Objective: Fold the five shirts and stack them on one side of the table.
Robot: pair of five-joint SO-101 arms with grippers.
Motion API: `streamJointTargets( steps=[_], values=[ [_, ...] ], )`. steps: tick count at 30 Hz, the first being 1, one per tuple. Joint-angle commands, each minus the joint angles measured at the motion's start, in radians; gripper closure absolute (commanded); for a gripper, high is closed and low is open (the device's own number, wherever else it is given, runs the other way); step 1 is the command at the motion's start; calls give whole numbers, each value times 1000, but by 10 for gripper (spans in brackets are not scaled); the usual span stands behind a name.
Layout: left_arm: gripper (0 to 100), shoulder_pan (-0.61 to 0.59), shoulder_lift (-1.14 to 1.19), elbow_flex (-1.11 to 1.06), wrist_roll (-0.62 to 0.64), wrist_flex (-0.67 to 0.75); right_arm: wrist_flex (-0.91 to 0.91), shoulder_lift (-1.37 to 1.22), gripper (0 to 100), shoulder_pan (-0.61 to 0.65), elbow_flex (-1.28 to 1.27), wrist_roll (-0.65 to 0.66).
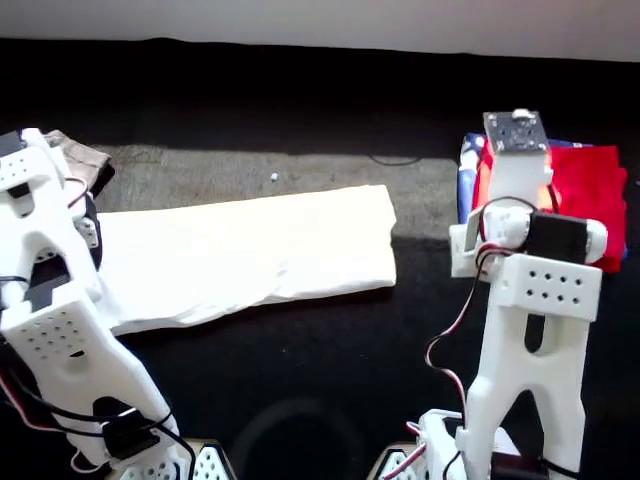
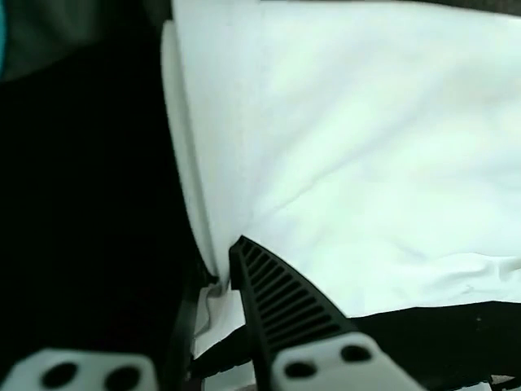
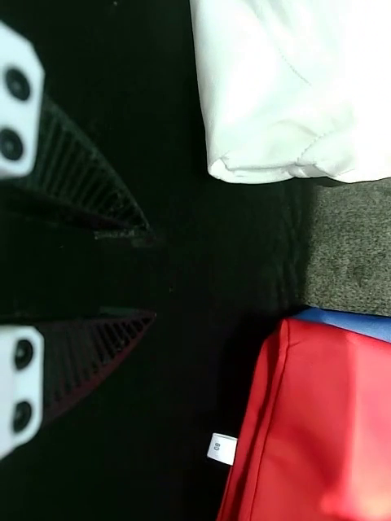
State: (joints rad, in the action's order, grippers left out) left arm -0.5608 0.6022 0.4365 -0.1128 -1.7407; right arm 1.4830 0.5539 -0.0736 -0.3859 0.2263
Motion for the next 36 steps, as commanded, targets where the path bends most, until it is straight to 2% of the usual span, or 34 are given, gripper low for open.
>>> streamJointTargets(
  steps=[1,5,9,16,22,28,33,36],
  values=[
    [991,84,-76,25,-2,-23,-154,173,868,-45,-295,15],
    [991,179,-206,21,-2,-26,-352,308,868,-122,-608,78],
    [991,346,-371,-62,-2,-25,-516,280,868,-209,-822,133],
    [991,711,-535,-163,-2,-20,-707,234,868,-321,-983,127],
    [991,911,-533,-74,-2,9,-811,234,868,-320,-1092,126],
    [991,998,-498,-67,-2,163,-814,234,868,-315,-1109,126],
    [991,1015,-329,-25,-2,264,-831,234,868,-314,-1110,126],
    [991,1043,-219,94,-2,264,-834,234,868,-314,-1110,103]
  ],
)
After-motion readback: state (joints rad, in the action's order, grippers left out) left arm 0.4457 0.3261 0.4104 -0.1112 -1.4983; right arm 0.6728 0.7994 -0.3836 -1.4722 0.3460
